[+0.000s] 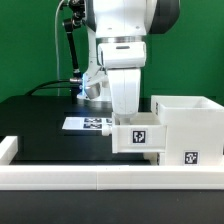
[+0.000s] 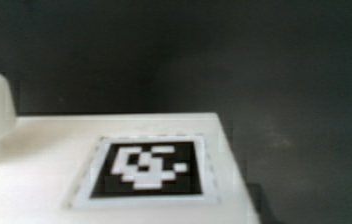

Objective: Assemble drawer

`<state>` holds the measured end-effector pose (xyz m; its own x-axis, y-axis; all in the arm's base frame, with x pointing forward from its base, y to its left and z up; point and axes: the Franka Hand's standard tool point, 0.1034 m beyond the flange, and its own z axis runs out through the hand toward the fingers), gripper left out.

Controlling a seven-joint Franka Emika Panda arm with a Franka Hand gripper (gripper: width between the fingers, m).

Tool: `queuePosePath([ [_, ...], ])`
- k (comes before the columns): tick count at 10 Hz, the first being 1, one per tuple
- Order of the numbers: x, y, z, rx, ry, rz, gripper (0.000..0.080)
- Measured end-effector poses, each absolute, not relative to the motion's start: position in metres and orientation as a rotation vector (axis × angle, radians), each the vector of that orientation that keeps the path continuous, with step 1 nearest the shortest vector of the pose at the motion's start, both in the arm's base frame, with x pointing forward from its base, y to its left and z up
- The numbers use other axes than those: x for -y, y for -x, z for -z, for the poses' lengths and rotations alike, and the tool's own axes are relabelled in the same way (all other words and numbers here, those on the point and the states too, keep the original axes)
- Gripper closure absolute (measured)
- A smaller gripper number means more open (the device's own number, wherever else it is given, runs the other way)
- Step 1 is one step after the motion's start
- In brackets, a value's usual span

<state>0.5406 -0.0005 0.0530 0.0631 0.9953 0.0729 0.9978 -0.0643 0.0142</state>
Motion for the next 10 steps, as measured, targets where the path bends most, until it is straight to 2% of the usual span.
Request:
queuePosePath([
  [10,0.0011,-0.5414,-0.0516,2.155,2.237,0.098,0.0757],
])
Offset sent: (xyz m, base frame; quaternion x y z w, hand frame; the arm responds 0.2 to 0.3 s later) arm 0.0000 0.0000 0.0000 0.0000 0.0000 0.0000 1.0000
